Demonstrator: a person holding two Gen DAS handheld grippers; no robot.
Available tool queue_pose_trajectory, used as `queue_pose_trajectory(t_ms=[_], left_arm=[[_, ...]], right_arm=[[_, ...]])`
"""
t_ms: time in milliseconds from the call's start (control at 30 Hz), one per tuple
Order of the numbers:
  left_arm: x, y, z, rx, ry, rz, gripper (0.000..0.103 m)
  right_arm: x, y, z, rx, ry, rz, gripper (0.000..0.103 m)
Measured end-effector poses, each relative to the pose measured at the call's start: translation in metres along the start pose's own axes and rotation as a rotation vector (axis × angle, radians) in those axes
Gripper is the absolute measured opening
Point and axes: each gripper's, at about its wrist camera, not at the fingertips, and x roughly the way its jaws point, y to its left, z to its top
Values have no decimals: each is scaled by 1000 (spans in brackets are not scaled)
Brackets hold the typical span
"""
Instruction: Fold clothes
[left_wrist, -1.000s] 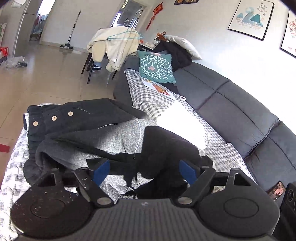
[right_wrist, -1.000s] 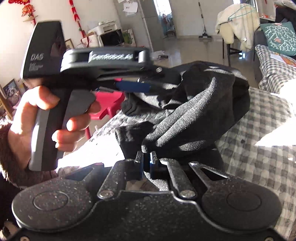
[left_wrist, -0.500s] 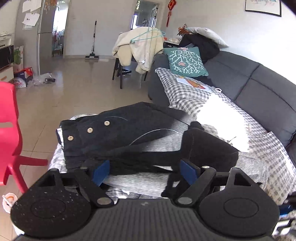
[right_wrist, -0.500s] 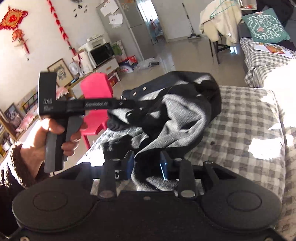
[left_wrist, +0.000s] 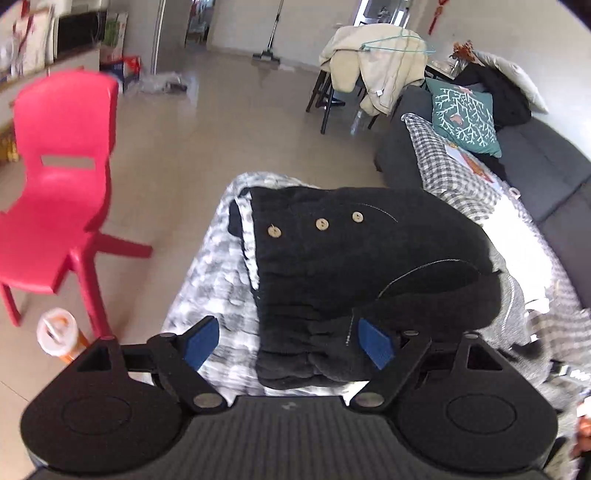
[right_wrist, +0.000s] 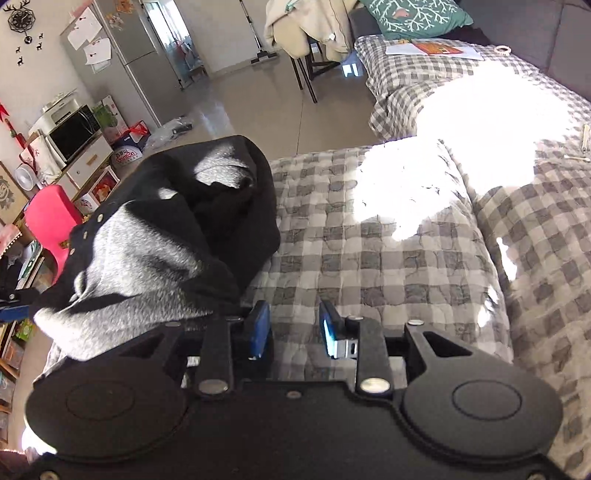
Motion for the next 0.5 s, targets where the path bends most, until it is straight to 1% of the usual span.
queue_pose_trajectory(t_ms=[133, 200, 267, 333, 367, 400, 433, 467, 500], left_arm=[[6, 21, 0, -163, 58, -94, 83], [11, 29, -2, -253, 95, -139, 83], [17, 31, -3, -342, 111, -158, 83], [19, 30, -4, -383, 106, -159, 80], [20, 30, -3, -401, 99, -153, 76], [20, 29, -3, -410, 89, -147, 69], [19, 27, -3, -407, 75, -141, 65], [19, 24, -3, -401, 59, -136, 53], [18, 22, -3, -394, 43, -131, 35]], right_arm=[[21, -4, 10, 70, -15, 73, 32], [31, -1, 14, 85, -20, 101, 32], [39, 5, 18, 94, -22, 120, 32], [45, 11, 18, 88, -38, 121, 32], [47, 14, 17, 85, -46, 121, 31], [48, 15, 17, 79, -51, 124, 30], [48, 17, 17, 69, -61, 133, 22], [46, 17, 17, 65, -72, 141, 18], [44, 17, 17, 60, -83, 147, 16]])
